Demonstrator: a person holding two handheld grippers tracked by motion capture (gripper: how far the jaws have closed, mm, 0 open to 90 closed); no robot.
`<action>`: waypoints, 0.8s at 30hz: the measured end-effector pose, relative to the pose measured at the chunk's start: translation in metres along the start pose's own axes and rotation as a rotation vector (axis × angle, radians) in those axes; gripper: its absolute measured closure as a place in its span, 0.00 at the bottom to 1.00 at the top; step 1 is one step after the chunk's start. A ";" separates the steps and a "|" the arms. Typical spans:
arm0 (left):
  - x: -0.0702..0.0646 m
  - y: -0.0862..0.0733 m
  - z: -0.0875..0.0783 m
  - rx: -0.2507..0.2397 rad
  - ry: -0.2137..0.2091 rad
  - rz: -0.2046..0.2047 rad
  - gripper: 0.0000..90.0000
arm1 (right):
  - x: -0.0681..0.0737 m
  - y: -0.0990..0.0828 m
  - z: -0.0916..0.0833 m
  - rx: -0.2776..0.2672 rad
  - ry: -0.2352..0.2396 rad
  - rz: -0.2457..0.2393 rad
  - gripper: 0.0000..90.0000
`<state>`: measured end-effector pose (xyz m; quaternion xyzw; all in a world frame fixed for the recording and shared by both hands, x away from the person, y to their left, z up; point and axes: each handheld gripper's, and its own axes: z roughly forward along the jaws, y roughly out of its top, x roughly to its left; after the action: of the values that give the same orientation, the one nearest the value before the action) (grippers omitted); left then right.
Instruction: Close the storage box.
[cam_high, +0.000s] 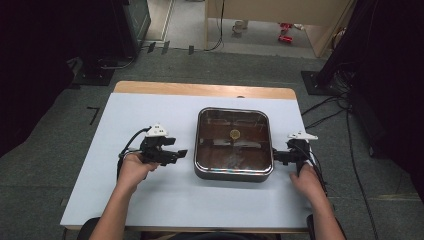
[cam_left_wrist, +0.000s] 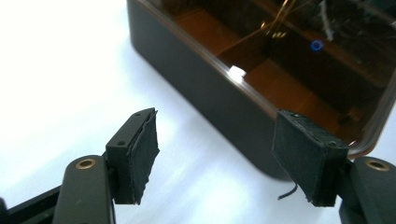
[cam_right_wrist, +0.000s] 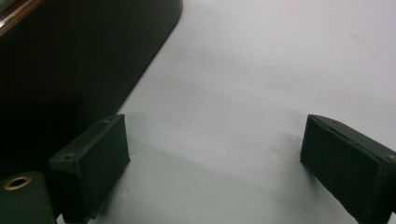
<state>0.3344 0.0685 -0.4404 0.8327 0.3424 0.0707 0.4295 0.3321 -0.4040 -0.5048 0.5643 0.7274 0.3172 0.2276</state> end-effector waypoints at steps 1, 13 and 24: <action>0.001 -0.003 0.000 -0.003 0.007 0.010 0.32 | 0.000 0.000 0.000 0.000 0.000 0.000 0.08; -0.001 -0.028 0.007 0.034 0.039 0.017 0.29 | 0.000 0.000 0.000 0.000 0.000 0.001 0.08; -0.003 -0.044 0.022 0.136 0.049 0.022 0.29 | 0.000 0.000 0.000 0.000 -0.001 0.000 0.08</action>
<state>0.3188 0.0700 -0.4872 0.8617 0.3475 0.0722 0.3625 0.3321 -0.4038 -0.5047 0.5645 0.7272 0.3171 0.2279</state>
